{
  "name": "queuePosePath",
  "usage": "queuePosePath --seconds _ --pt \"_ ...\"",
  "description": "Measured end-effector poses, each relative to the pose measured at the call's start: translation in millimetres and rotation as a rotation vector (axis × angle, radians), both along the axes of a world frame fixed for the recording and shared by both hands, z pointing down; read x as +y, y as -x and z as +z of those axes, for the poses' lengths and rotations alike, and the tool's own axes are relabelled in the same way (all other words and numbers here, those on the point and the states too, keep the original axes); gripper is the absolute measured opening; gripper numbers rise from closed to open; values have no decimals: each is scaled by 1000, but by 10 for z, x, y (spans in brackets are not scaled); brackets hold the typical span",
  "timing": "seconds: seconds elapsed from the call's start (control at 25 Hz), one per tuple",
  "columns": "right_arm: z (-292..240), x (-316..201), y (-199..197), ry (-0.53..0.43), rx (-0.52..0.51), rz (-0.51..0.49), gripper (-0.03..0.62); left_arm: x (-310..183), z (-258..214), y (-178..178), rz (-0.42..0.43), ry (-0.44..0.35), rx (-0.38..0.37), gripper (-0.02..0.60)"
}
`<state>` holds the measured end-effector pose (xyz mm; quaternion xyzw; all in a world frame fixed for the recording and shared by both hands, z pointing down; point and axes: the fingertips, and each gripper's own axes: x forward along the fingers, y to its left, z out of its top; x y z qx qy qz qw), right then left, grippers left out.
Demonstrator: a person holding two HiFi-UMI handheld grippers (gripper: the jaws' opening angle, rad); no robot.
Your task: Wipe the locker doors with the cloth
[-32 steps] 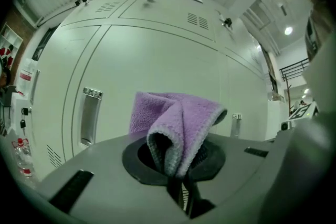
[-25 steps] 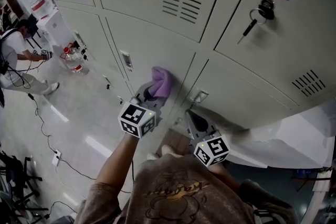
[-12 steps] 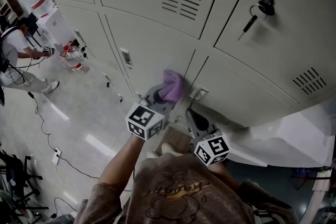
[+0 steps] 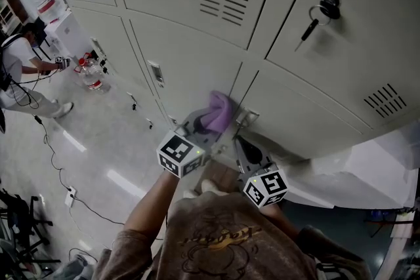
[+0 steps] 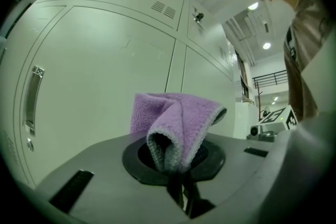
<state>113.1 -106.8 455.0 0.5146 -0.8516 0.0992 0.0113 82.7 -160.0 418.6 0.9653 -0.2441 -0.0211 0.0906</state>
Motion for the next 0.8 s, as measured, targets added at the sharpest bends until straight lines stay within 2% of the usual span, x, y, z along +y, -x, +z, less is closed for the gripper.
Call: queuePosePath --seconds 0.16,0.28,0.52,0.8 --pt "-4 -22 5 -1 -2 -1 -3 68 -83 83 26 -38 32 40" --pt "-5 -45 38 -3 -3 -10 -3 96 -72 287 2 -32 57 40" --pt "-3 -91 127 -4 -6 -31 -3 -67 -21 939 -178 -22 83 40" --pt "-7 -107 234 -6 -1 -55 -3 -336 372 1740 -408 14 16 40"
